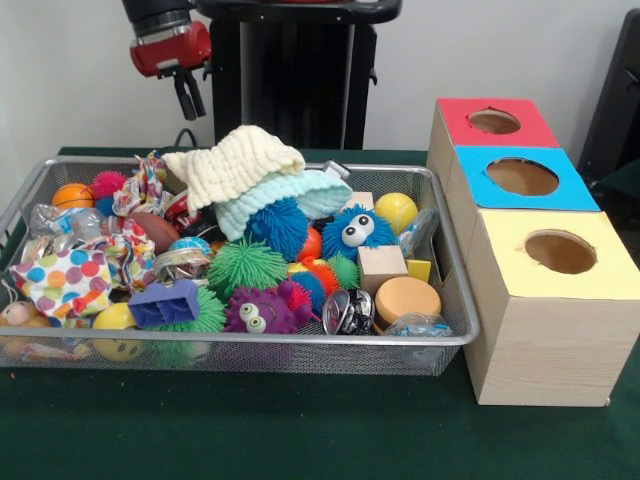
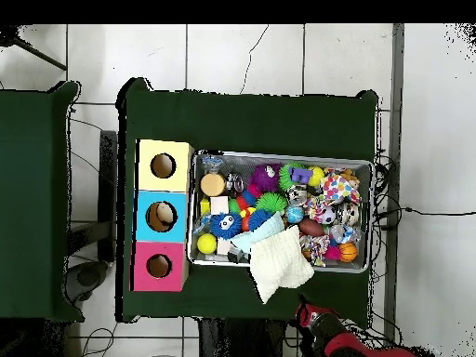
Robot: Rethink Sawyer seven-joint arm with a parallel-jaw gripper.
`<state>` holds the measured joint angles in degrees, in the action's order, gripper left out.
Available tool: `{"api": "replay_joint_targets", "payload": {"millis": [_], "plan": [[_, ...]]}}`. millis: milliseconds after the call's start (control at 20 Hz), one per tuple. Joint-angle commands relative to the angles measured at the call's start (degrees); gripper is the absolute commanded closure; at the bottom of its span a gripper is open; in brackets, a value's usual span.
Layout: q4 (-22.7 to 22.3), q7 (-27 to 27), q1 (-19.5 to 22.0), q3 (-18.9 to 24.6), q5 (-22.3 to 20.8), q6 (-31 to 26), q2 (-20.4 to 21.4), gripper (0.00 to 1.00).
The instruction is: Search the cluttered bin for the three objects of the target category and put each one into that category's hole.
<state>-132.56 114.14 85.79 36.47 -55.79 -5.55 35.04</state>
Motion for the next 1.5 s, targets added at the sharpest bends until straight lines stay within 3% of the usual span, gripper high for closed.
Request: {"api": "replay_joint_targets", "payload": {"millis": [50,350,750,1150,1500], "plan": [[7.6,-6.5,-1.4,3.4,-4.8,-4.2,-0.3,1.00],[9.7,-11.2,2.1,6.3,-7.3,-6.2,-5.1,1.00],[10.9,-11.6,1.1,5.8,-7.5,-8.9,-4.7,1.00],[12.0,-15.5,2.4,5.7,-9.5,-11.4,-4.4,1.00],[12.6,-9.4,1.3,4.2,-11.7,-7.4,-3.9,1.00]]}}
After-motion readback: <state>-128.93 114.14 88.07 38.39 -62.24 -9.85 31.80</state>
